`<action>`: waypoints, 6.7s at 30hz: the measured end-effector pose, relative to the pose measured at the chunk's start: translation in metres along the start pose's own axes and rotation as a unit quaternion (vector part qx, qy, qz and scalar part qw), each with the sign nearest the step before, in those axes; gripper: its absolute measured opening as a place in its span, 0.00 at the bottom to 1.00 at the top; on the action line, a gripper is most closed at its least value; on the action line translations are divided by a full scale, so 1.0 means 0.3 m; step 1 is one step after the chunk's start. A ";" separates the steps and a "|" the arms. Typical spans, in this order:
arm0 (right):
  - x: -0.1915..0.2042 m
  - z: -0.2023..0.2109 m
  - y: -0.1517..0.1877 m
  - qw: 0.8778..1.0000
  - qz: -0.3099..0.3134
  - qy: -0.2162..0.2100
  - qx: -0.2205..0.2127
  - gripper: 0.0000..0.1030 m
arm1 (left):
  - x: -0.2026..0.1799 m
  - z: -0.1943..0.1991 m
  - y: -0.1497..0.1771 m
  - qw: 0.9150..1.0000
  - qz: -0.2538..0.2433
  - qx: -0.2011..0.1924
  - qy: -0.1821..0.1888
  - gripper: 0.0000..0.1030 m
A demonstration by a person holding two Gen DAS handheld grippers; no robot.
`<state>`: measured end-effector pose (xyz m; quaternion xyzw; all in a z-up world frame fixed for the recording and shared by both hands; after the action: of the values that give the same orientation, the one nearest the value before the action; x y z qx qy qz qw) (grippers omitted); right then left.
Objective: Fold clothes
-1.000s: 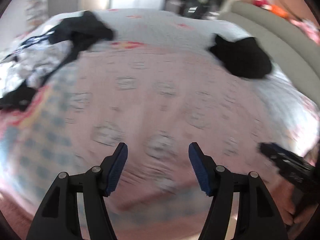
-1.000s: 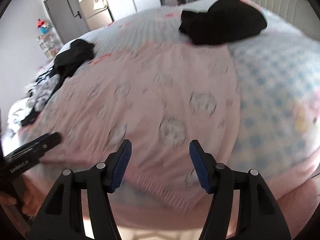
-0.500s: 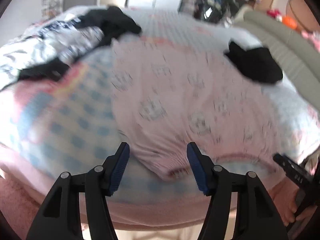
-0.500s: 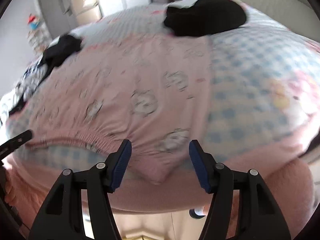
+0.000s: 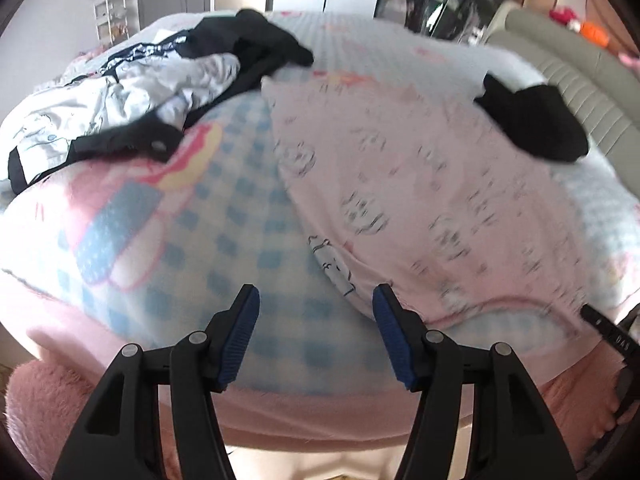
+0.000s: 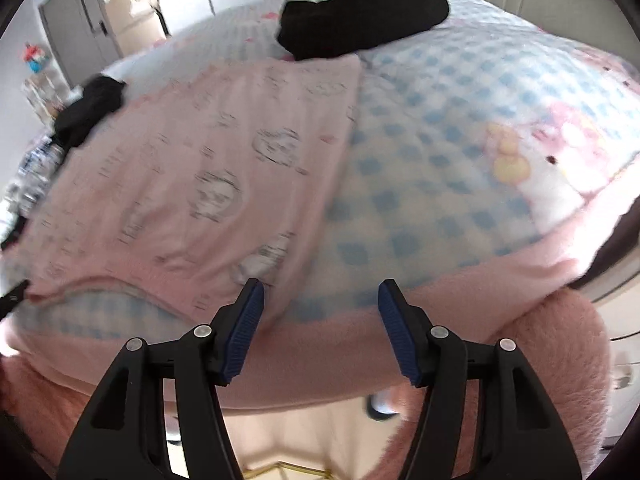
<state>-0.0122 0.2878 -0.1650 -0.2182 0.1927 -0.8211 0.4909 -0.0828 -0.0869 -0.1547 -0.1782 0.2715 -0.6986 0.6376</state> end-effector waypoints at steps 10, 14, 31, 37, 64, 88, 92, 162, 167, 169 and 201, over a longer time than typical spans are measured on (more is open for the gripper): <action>-0.001 -0.029 0.012 0.993 -0.065 -0.085 0.053 0.35 | -0.106 0.075 -0.040 0.995 -0.050 -0.081 0.025 0.59; 0.025 -0.017 0.014 0.991 -0.054 -0.103 0.067 0.28 | -0.118 -0.031 -0.026 0.998 -0.054 -0.013 0.023 0.59; 0.202 -0.052 -0.085 0.990 0.012 -0.123 0.066 0.09 | -0.001 -0.056 0.009 0.996 0.028 0.002 0.081 0.59; 0.483 -0.073 -0.187 0.980 0.106 -0.159 0.062 0.08 | 0.029 -0.045 0.013 0.995 0.043 -0.008 0.091 0.59; 0.361 -0.085 -0.026 0.990 0.035 -0.120 0.071 0.35 | -0.367 -0.225 -0.154 0.975 -0.039 0.076 0.206 0.45; 0.373 -0.129 0.035 0.984 0.057 -0.141 0.096 0.35 | -0.405 -0.289 -0.188 0.976 -0.012 0.097 0.193 0.09; 0.385 -0.110 0.013 0.982 0.075 -0.150 0.091 0.35 | -0.338 -0.188 -0.218 0.983 0.007 0.052 0.175 0.09; 0.587 -0.250 0.032 0.954 0.070 -0.247 0.155 0.14 | -0.024 -0.183 0.024 0.959 0.164 0.092 0.212 0.17; 0.560 -0.152 0.027 0.962 0.072 -0.236 0.116 0.13 | -0.062 -0.113 0.013 0.965 0.138 0.078 0.208 0.14; 0.550 -0.115 0.025 0.965 0.079 -0.227 0.102 0.12 | -0.070 -0.090 0.013 0.965 0.134 0.076 0.212 0.14; 0.513 -0.053 0.127 0.971 0.173 -0.148 0.075 0.20 | -0.184 -0.063 0.076 0.989 -0.031 0.104 0.102 0.33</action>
<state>-0.0583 0.1354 -0.1724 -0.2630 0.0908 -0.6948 0.6632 -0.0692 -0.0304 -0.1781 -0.0472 0.2552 -0.7567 0.6000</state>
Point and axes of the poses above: each gripper's, at about its wrist camera, not at the fingertips, and z roughly against the way its jaws point, x to its left, y to its underside, the point moved 3 cm from there along -z, roughly the way its jaws point, and after that the axes turned 5 degrees about -z, right-handed, at the moved point
